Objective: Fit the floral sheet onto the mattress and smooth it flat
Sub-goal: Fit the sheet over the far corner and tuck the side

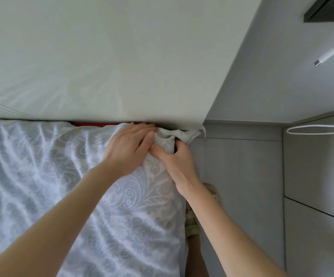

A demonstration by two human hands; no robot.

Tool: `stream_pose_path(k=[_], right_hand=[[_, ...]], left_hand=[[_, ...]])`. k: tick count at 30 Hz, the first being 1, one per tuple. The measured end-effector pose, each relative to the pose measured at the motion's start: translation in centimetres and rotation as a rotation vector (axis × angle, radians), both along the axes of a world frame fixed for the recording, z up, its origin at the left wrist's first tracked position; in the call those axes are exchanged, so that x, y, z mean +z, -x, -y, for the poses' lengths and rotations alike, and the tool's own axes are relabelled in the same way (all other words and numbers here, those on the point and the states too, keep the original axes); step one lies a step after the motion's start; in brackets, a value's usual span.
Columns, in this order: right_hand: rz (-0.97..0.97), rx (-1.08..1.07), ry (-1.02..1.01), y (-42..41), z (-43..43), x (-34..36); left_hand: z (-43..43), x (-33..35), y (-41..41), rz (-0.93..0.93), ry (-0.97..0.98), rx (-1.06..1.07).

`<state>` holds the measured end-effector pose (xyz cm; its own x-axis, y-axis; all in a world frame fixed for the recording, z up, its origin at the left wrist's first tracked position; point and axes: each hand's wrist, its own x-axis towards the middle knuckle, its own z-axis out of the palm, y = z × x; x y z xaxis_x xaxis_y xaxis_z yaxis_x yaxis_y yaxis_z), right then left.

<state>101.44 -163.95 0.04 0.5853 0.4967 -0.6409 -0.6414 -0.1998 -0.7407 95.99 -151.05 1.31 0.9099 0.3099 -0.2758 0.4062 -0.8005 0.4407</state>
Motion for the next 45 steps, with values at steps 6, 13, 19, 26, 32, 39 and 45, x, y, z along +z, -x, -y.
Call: stream_pose_path(k=[6,13,19,26,32,39,45], right_hand=[[-0.008,0.082,-0.024,1.1,0.8,3.6],[0.097,-0.225,0.243,-1.7,-0.4,2.8],[0.071,-0.024,0.486,-2.6,-3.7,0.2],[-0.342,0.535,0.302,-2.5,-4.4,0.6],[-0.571,0.363,0.06,-3.2,-1.3,-0.1],[-0.258,0.137,0.344,-2.2,3.1,1.6],[-0.332,0.092,-0.01,2.5,4.6,2.8]], left_hand=[[-1.1,3.6,-1.7,-0.292,0.146,-0.064],[-1.5,5.3,-0.6,-0.238,0.189,0.084],[-1.8,7.6,0.3,-0.163,0.222,0.0],[-1.5,8.1,-0.5,-0.216,0.001,-0.197],[-0.5,6.9,-1.5,-0.213,-0.204,-0.354],[-1.3,7.2,-1.1,-0.237,-0.082,-0.447],[-1.9,10.1,1.0,-0.145,-0.018,-0.386]])
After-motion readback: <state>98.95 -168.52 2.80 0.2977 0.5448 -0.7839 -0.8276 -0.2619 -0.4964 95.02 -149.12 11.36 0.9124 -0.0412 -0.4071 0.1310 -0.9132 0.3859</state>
